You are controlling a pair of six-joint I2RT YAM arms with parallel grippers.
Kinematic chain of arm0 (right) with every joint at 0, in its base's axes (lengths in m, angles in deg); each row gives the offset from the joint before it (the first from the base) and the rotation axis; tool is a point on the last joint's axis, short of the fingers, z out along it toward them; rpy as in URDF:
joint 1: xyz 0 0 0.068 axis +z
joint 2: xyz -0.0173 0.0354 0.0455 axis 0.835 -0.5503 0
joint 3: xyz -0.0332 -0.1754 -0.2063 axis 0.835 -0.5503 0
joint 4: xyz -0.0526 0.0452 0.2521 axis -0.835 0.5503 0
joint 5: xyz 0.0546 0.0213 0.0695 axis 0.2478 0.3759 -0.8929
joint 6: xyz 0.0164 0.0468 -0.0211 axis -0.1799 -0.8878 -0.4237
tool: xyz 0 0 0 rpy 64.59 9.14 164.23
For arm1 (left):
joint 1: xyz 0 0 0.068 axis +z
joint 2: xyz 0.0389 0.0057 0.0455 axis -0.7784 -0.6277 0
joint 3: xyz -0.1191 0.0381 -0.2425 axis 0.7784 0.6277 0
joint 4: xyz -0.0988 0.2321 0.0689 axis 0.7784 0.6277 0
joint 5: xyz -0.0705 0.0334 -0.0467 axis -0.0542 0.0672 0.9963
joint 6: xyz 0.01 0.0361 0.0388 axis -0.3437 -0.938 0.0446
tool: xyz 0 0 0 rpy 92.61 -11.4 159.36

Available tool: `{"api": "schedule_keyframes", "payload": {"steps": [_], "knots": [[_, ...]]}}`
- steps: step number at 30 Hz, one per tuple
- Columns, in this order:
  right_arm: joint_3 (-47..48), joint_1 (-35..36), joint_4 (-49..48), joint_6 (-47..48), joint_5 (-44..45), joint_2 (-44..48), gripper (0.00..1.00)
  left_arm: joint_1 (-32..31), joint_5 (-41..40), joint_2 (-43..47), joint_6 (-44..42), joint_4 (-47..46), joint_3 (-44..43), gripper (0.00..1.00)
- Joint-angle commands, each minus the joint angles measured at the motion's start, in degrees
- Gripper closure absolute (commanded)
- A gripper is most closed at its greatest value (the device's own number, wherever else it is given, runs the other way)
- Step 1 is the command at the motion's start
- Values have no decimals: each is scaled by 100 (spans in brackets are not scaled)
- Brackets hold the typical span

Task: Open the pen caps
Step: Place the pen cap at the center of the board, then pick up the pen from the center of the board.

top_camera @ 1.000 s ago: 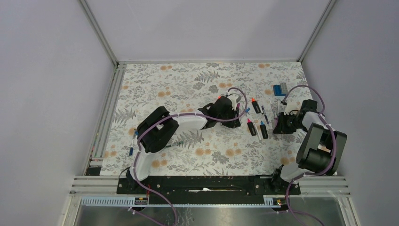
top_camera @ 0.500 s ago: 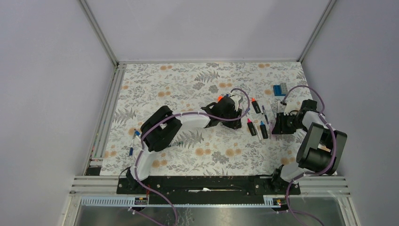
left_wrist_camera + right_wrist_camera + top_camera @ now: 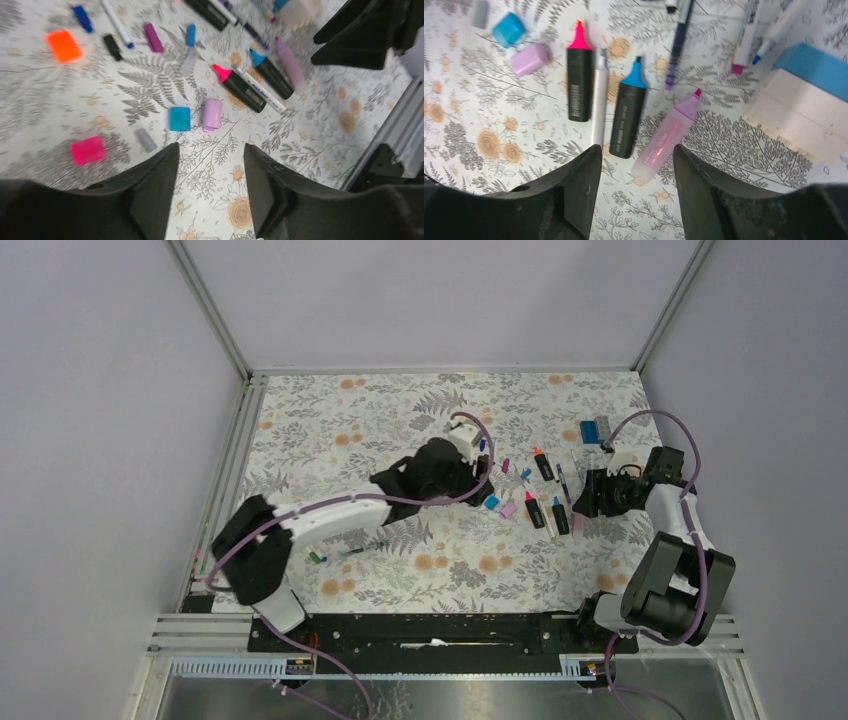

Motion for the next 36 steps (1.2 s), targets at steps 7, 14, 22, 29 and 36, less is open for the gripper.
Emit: {"api": "schedule_keyframes", "payload": {"steps": [7, 14, 22, 29, 36], "knots": [[-235, -31, -93, 315, -1225, 871, 33, 285, -1719, 2720, 275, 961, 2025, 13], [-226, -27, -35, 352, -1509, 877, 33, 753, -1843, 3821, 1866, 1950, 2916, 1], [-240, -20, -29, 373, -1596, 860, 32, 1468, -1658, 4293, 2836, 2467, 3233, 1], [-282, -20, -92, 338, -1736, 774, 32, 1742, -2450, 4004, 2703, 3369, 2796, 1], [-325, -20, -217, 291, -1596, 688, 32, 1751, -2940, 4157, 2767, 3518, 2930, 1]]}}
